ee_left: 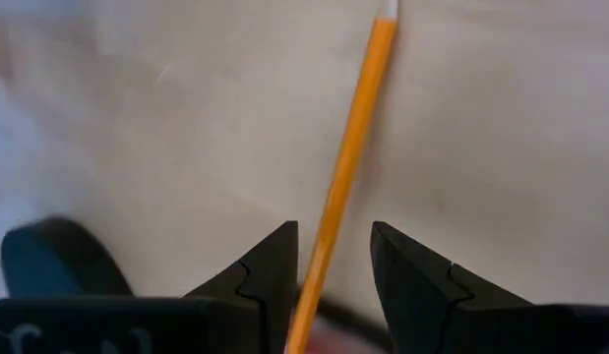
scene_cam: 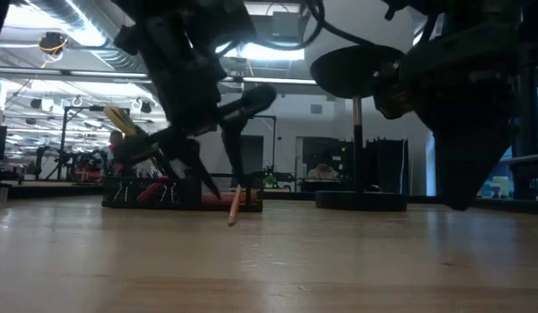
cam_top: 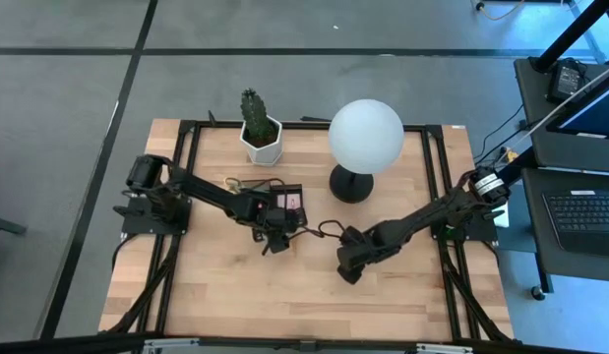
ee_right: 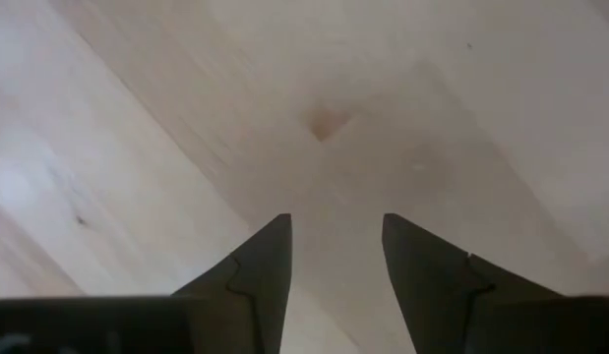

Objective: Pick and place office supplies into organizer
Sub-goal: Put the orange pencil into the black desk organizer

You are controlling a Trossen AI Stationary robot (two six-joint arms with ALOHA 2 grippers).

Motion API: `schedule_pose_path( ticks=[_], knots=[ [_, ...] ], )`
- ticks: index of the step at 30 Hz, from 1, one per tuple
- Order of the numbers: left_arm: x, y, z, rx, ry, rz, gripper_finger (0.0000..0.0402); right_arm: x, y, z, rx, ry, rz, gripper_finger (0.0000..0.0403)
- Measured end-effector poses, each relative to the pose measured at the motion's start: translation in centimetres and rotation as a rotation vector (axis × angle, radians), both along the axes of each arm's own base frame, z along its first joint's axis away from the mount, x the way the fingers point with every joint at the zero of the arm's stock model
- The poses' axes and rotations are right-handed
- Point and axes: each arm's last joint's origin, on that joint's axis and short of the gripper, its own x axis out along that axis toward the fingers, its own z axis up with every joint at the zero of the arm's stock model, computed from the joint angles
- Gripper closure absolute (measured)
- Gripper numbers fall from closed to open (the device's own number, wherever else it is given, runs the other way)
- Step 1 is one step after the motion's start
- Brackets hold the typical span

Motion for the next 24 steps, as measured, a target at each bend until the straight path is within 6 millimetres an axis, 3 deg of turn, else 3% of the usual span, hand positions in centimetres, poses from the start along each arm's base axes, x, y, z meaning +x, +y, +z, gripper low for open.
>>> schedule_pose_path(
  ticks=[9, 16, 24],
  knots=[
    [0.6, 0.2, -2.3, 0.010, 0.044, 0.021, 0.0277, 0.2, 0.1, 0.1, -0.001, -0.027, 0.004, 0.0241],
    [0.7, 0.3, -2.2, 0.014, 0.037, 0.038, 0.0281, 0.2, 0.1, 0.1, -0.002, -0.027, 0.006, 0.0241],
    [0.5, 0.3, -2.4, 0.005, 0.052, 0.069, 0.0350, 0.2, 0.1, 0.1, -0.020, -0.035, 0.004, 0.0241]
  ],
)
